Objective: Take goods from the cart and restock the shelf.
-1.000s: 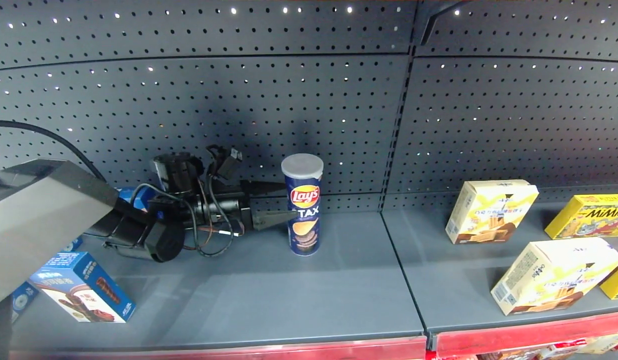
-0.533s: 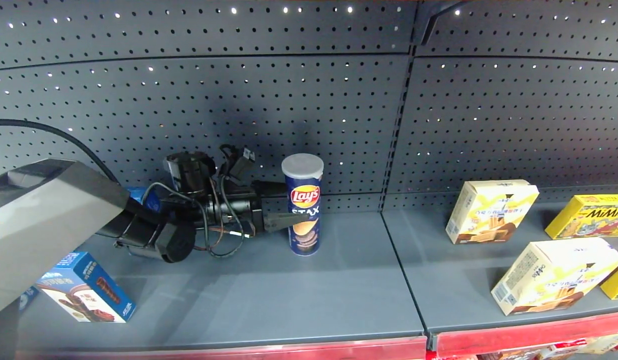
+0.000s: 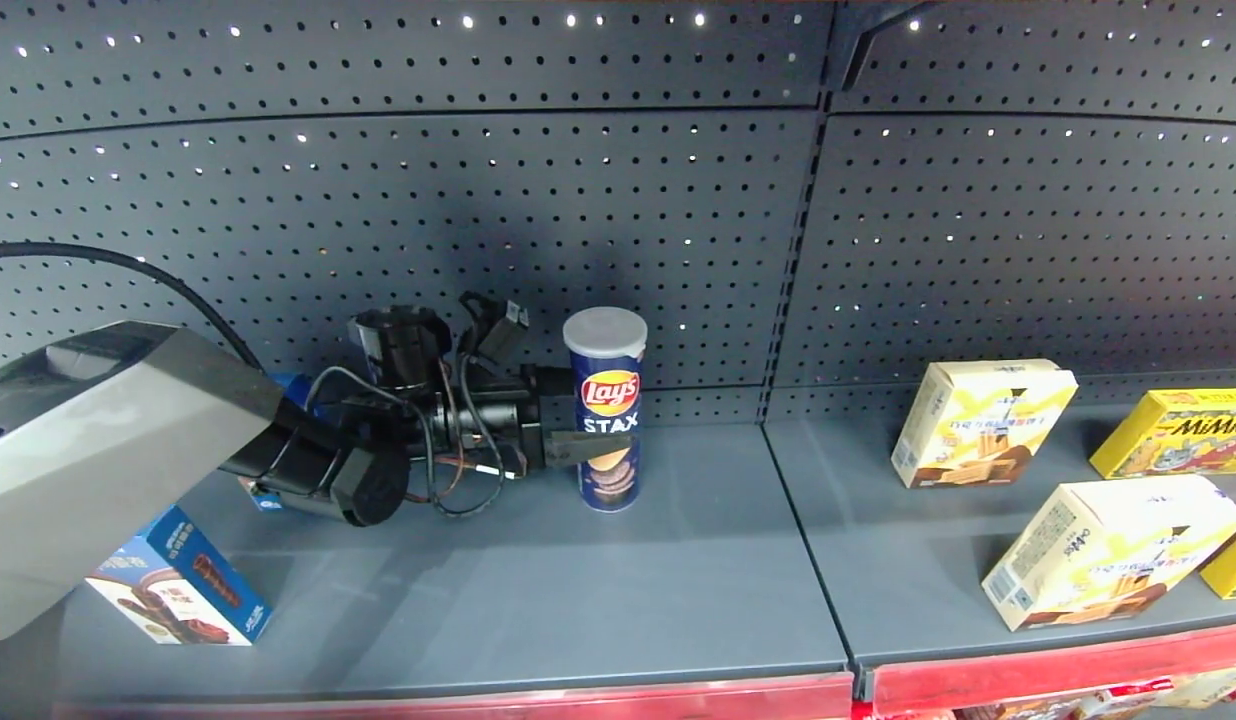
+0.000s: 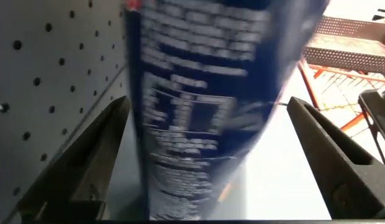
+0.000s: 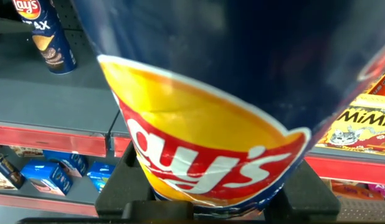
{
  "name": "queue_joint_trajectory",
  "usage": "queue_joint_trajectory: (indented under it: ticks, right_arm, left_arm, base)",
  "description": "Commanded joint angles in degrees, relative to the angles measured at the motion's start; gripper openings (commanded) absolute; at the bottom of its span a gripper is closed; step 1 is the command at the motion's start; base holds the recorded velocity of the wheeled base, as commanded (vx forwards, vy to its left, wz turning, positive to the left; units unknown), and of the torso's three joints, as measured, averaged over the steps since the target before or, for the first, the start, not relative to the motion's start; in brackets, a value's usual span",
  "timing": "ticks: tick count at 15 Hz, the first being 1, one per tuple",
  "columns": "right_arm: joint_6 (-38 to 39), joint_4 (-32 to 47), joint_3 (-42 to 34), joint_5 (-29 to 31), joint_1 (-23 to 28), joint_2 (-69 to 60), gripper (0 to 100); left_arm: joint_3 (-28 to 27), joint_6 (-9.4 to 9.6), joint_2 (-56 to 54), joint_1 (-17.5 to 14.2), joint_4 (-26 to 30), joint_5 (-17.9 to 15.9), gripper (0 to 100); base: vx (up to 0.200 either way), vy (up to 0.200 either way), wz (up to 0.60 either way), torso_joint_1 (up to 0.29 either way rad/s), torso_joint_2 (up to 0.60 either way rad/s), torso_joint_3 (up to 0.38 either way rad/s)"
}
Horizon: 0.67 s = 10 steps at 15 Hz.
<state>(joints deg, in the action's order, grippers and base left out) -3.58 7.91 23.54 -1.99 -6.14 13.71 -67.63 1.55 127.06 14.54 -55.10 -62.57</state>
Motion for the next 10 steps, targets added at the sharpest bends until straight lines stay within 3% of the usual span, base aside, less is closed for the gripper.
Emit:
queue_joint_trajectory:
  ticks: [1, 2, 5, 10]
  right_arm:
    - [0.0, 0.0, 0.0, 0.0, 0.0, 0.1, 0]
    - [0.0, 0.0, 0.0, 0.0, 0.0, 0.1, 0]
    - [-0.1, 0.0, 0.0, 0.0, 0.0, 0.1, 0]
    - [-0.1, 0.0, -0.6, -0.1, 0.0, 0.2, 0]
  left_arm:
    - [-2.9, -0.05, 2.0, 0.3, -0.1, 0.0, 100]
    - [-3.0, -0.05, 2.0, 0.3, -0.1, 0.0, 0]
    - [-4.8, -1.55, 2.9, 1.8, 0.3, 0.3, 0]
    - [-3.3, -1.55, 2.1, 2.0, -0.4, 0.3, 0]
  base:
    - [0.0, 0.0, 0.0, 0.0, 0.0, 0.0]
    - [0.0, 0.0, 0.0, 0.0, 0.0, 0.0]
    - [0.0, 0.0, 0.0, 0.0, 0.0, 0.0]
    - [0.0, 0.0, 0.0, 0.0, 0.0, 0.0]
